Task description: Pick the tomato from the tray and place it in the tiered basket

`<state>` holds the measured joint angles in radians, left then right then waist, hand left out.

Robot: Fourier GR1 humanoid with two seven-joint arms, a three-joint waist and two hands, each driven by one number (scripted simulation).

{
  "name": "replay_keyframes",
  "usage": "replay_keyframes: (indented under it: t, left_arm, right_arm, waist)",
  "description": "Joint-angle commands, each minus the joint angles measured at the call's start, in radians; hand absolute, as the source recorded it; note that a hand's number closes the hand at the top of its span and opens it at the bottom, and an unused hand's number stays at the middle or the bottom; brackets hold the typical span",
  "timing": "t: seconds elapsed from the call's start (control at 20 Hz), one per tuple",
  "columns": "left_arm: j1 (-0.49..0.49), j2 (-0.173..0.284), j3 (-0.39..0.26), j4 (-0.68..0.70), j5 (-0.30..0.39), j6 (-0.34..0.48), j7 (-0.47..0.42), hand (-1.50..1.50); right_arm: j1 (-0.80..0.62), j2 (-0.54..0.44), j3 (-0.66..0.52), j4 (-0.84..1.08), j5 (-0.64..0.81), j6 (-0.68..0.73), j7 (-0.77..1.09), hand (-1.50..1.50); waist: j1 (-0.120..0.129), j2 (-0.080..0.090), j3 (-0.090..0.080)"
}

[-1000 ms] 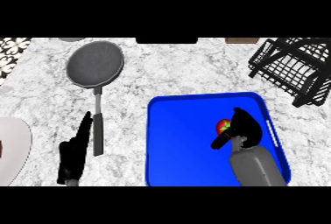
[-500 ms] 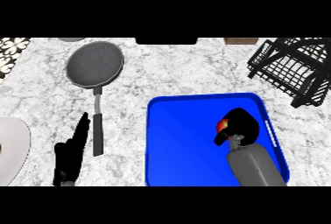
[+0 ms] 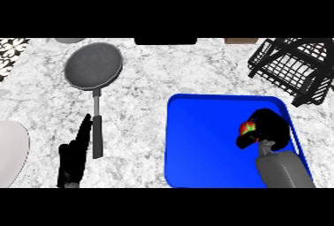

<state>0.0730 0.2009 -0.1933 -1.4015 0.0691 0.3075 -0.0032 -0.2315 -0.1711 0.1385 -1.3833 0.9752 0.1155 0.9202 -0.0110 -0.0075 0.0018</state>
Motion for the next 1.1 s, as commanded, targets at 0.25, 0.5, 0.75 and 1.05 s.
replay_keyframes:
  t: [0.25, 0.5, 0.75, 1.05]
  left_arm:
    - [0.021, -0.002, 0.019, -0.008, -0.001, 0.019, 0.024, 0.00]
    - [0.018, -0.014, 0.028, 0.051, 0.014, -0.003, -0.008, 0.00]
    - [0.065, 0.010, 0.012, -0.017, -0.008, -0.009, -0.005, 0.00]
    - [0.024, -0.012, 0.005, -0.019, -0.021, -0.026, 0.021, 0.00]
  right_arm:
    - [0.162, -0.369, -0.385, -0.174, -0.353, 0.068, -0.425, 1.50]
    - [0.170, -0.415, -0.619, -0.299, -0.544, 0.077, -0.458, 1.50]
    - [0.138, -0.526, -0.739, -0.540, -0.602, 0.165, -0.332, 1.50]
    - [0.093, -0.608, -0.840, -0.623, -0.688, 0.285, -0.216, 1.50]
  waist:
    - [-0.026, 0.001, -0.001]
    - [-0.046, -0.002, -0.003]
    - [-0.020, -0.003, -0.004]
    - [0.005, 0.005, -0.003]
